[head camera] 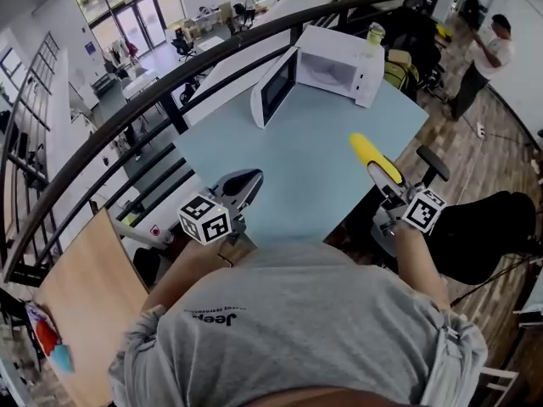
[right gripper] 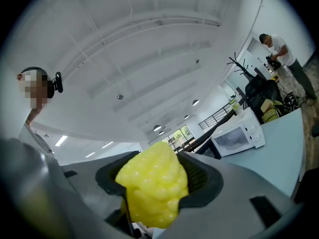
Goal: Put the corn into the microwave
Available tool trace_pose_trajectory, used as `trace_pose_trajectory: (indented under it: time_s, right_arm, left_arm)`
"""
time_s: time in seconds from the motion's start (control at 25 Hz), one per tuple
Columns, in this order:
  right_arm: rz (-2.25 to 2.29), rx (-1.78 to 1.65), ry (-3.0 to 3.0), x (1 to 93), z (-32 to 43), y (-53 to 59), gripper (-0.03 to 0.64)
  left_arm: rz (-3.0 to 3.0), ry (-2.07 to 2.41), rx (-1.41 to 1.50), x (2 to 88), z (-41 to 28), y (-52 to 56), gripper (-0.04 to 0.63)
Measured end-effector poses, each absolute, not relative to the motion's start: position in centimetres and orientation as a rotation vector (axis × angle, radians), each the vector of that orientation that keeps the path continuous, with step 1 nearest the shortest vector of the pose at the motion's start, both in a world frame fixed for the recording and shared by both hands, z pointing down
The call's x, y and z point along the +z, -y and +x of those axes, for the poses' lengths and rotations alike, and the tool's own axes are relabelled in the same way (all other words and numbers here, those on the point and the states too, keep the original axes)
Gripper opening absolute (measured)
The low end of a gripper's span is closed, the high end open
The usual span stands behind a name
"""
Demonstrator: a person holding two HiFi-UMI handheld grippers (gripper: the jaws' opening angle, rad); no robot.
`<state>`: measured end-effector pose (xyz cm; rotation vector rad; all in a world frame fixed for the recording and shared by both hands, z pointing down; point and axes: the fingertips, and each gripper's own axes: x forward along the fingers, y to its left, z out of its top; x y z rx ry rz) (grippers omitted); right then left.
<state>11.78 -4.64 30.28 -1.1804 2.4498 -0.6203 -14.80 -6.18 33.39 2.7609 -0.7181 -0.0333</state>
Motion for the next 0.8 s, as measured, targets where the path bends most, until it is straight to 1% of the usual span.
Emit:
trace_pose_trajectory:
  time_s: [0.24,0.36,0.56,0.8]
  right_arm:
    - [-1.235,-0.622,-2.434,30.7,9.9,9.4,0.256]
    - [-1.28,-0.625,-2.414,31.0,9.9,11.7,0.256]
    - [-1.314,-0.629,-2.406,31.8,10.6,14.5,0.256]
    - [-1.27,-0.651,-2.425,34.3,13.4,16.7,0.256]
  left_arm:
    - [2.744,0.684,0.011,34.8,-18.0,10.0,0.018]
    - [2.745,0.648,0.041,35.3,-18.2,12.0,0.018]
    - [2.756,0.581,0.054,35.7,-15.7,14.9,0.018]
    - [2.788,0.534,0.04,36.6,-9.9,18.7,0.018]
